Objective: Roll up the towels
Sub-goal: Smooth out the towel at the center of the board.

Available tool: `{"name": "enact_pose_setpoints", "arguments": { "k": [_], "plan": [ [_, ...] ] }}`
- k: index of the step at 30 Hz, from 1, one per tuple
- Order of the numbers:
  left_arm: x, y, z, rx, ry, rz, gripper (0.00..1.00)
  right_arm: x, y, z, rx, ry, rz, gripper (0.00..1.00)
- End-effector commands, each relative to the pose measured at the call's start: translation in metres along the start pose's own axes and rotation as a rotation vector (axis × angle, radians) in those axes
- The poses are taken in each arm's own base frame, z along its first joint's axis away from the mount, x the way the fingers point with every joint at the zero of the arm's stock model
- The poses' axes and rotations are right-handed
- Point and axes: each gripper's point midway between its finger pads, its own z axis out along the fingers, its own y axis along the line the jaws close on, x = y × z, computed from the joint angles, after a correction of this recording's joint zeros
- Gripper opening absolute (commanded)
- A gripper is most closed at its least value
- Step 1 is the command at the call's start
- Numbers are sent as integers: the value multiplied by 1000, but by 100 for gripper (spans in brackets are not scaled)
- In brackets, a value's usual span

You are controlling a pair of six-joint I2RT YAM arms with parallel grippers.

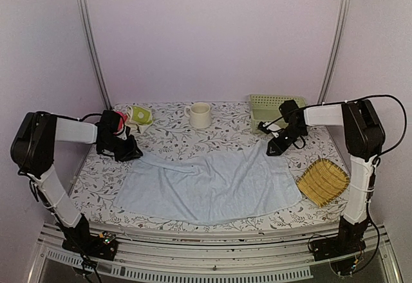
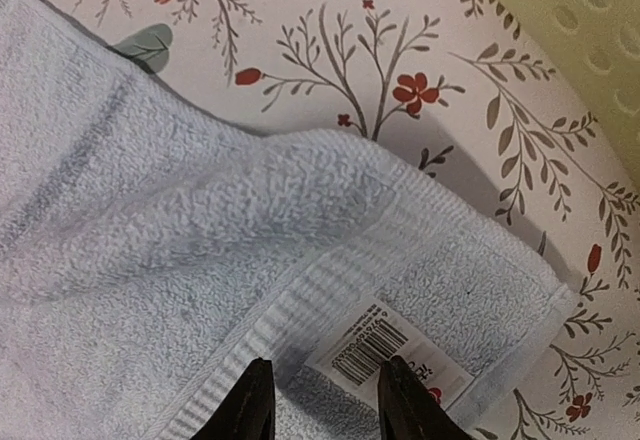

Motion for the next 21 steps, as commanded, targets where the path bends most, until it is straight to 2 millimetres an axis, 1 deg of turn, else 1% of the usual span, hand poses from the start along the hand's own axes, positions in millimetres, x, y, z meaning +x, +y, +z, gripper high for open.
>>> {"name": "enact_pose_setpoints", "arguments": {
  "k": [1,3,6,9,11,15,18,20,21],
  "plan": [
    [-5,0,-22,-18,-72,23,17,23,-28,20,84,85,74,38],
    [0,4,-28,-37,-70,18,18,35,-41,25,140,123,91,38],
    [11,6,-35,-45,-53,-2,18,46,-49,22,182,141,102,37],
    [27,7,-37,-27,-24,-34,10,45,-43,17,166,121,100,37],
    [38,11,-37,-32,-4,-50,0,42,-39,16,146,109,101,37],
    [60,10,-32,-30,61,-54,0,37,-36,11,127,88,101,37],
    [77,12,-28,-73,104,-44,0,35,-33,8,118,77,99,37],
    [91,22,-27,-114,134,-60,0,34,-32,7,113,75,94,37],
    [98,34,-26,-169,148,-85,0,34,-31,6,112,74,93,37]
  ]
}}
